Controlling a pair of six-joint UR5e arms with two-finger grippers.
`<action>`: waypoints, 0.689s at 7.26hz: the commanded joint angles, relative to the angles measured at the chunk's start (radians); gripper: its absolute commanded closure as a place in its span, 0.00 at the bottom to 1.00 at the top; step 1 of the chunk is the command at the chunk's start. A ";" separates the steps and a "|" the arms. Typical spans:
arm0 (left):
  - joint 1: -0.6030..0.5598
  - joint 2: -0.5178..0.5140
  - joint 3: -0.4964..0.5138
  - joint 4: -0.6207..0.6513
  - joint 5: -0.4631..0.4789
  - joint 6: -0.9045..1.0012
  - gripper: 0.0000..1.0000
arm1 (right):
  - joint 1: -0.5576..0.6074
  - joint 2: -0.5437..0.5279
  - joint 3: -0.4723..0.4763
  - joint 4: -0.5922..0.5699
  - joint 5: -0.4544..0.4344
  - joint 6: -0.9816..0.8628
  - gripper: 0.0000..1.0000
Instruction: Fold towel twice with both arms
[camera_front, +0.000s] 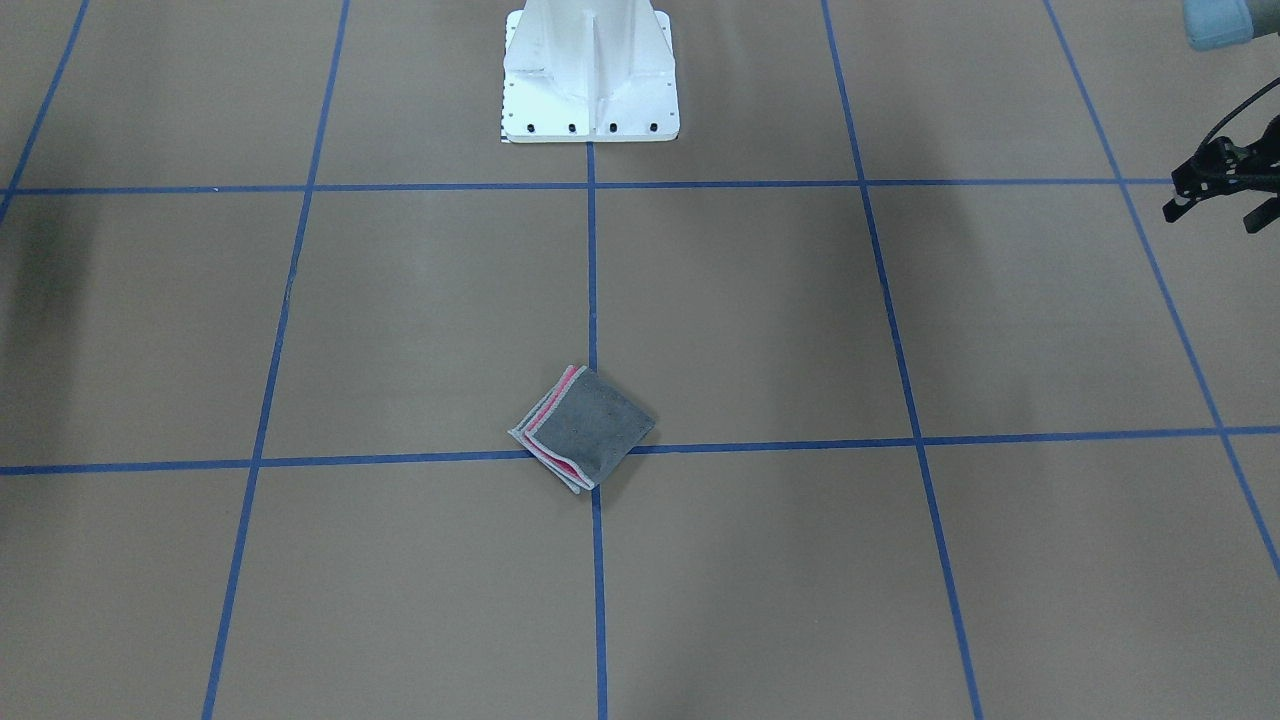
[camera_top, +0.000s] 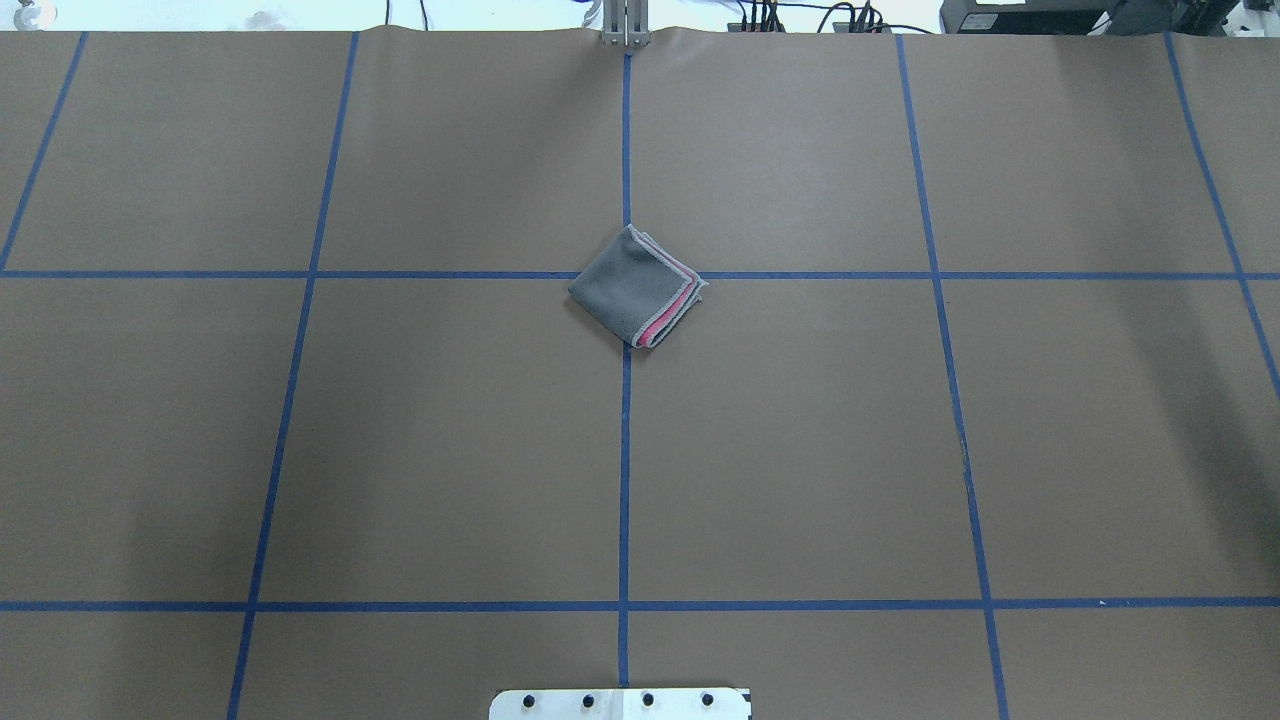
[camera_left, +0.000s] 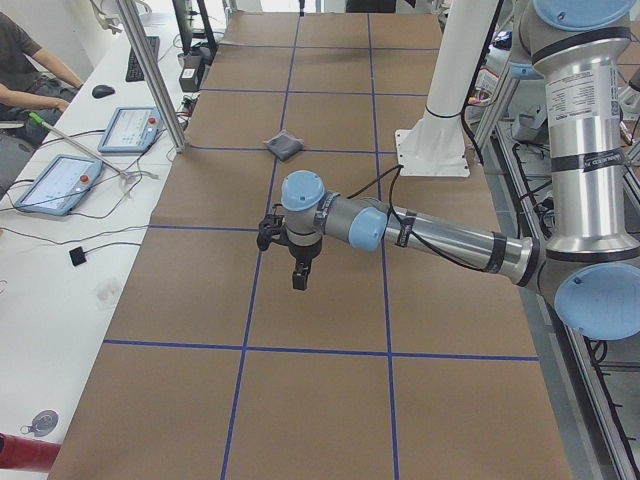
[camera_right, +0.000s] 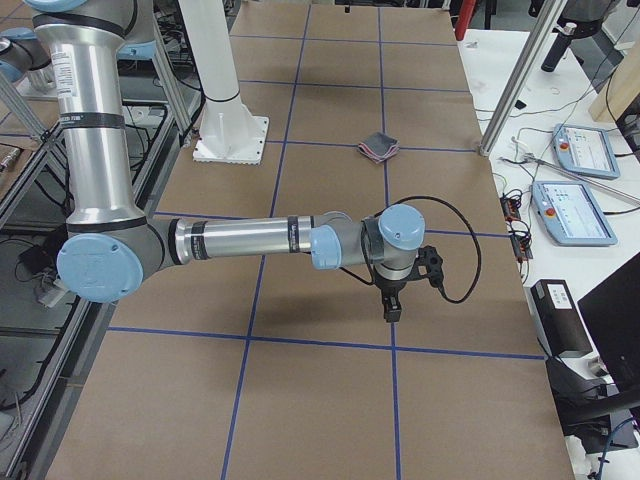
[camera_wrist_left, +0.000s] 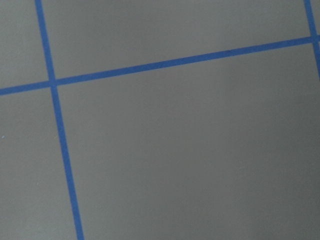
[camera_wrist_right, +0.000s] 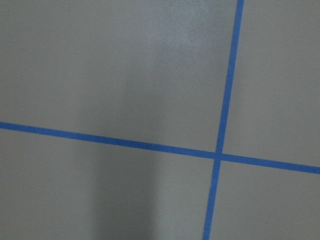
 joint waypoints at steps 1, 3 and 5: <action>-0.065 0.035 0.006 0.052 -0.017 0.117 0.00 | 0.026 -0.012 0.083 -0.167 -0.006 -0.096 0.01; -0.088 0.077 0.012 0.049 -0.010 0.127 0.00 | 0.023 -0.004 0.154 -0.267 -0.009 -0.087 0.01; -0.093 0.069 0.026 0.053 -0.013 0.112 0.00 | 0.018 -0.009 0.151 -0.268 -0.016 -0.085 0.01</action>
